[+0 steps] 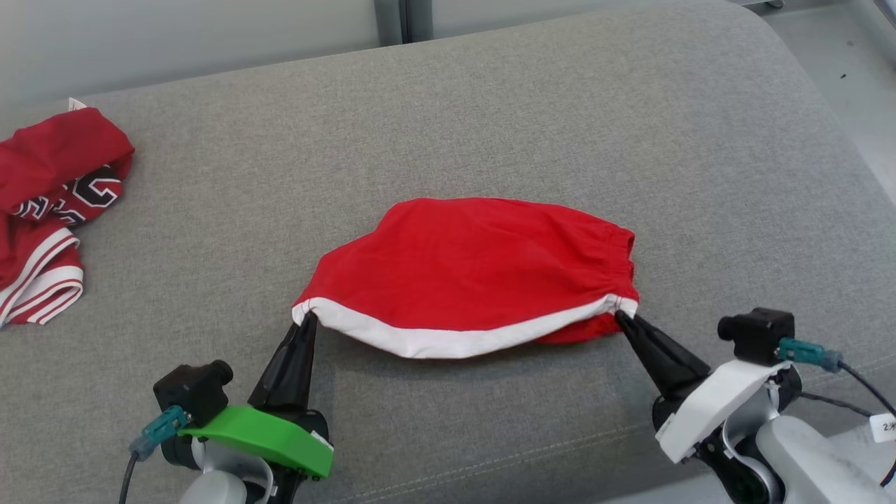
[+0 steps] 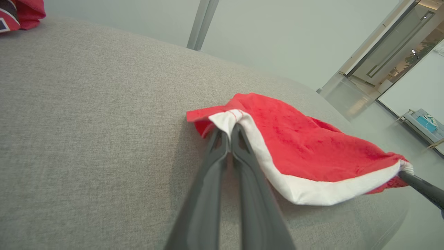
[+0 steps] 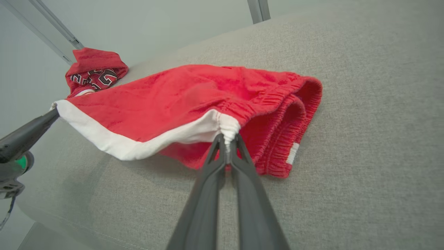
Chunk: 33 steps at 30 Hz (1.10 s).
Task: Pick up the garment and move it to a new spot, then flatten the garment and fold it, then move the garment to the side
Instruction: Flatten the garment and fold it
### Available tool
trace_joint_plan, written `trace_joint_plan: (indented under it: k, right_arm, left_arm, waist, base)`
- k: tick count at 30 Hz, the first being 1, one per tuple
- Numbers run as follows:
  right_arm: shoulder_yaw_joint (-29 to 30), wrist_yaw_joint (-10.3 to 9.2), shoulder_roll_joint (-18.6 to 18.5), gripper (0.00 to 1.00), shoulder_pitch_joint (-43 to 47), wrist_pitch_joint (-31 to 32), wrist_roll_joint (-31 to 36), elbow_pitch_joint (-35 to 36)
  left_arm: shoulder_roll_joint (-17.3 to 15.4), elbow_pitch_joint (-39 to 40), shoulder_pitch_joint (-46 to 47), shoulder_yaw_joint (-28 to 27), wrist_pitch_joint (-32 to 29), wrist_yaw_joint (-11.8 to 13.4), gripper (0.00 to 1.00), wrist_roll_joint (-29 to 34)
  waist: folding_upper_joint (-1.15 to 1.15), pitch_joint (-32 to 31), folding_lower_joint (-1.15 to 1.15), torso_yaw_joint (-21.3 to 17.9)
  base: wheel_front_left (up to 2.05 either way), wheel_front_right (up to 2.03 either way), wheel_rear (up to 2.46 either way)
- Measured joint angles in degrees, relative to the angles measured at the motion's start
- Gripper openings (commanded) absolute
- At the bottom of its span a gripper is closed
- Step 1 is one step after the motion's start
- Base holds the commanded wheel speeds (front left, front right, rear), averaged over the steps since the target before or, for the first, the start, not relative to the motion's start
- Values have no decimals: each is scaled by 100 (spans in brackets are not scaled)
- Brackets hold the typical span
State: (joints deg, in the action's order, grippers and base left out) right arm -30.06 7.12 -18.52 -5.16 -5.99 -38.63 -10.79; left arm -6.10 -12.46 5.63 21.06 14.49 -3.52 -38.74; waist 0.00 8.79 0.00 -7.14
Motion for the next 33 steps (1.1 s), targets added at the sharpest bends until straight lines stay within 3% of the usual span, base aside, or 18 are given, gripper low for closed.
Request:
trace_joint_plan:
  k: [6,9,12,14,17,19,22,27,33]
  right_arm:
    - [-83,0,-211,0,-848,452,-201,124]
    - [-430,0,-376,0,-1942,1014,-7,-265]
    - [-256,1,-330,0,-3164,1324,154,-824]
    - [211,-47,-320,0,-3996,1217,481,-1045]
    - [1013,-343,-122,0,-5178,524,517,-966]
    - [1084,-343,25,0,-5548,302,455,-987]
    - [699,-175,176,0,-5178,243,379,-1367]
    - [16,-58,330,0,-3625,609,99,-2079]
    - [-221,-41,314,0,-2136,770,-242,-2705]
  left_arm:
    - [-108,130,406,338,-289,-159,0,55]
    - [-315,-212,1278,513,-837,-186,0,214]
    - [-410,-709,2386,450,-1352,-172,0,322]
    - [-330,-781,3236,174,-1424,-48,0,370]
    - [-25,-469,4595,-431,-1031,84,0,316]
    - [62,-320,5131,-582,-849,68,0,253]
    - [-24,-465,4975,-563,-704,-44,0,202]
    - [-214,-767,3432,-160,-739,-158,0,190]
    - [201,-1215,1582,448,-802,-208,0,-48]
  waist:
    - [0,15,0,12]
    - [0,22,0,25]
    - [0,-16,0,56]
    - [0,-37,0,112]
    - [0,-83,0,219]
    - [0,-129,0,288]
    - [0,-232,0,350]
    - [0,-342,0,386]
    - [0,-169,0,380]
  base:
    - [0,0,0]
    - [0,0,0]
    - [0,0,0]
    - [0,0,0]
    - [0,0,0]
    - [0,0,0]
    - [0,0,0]
    - [0,0,0]
    - [0,0,0]
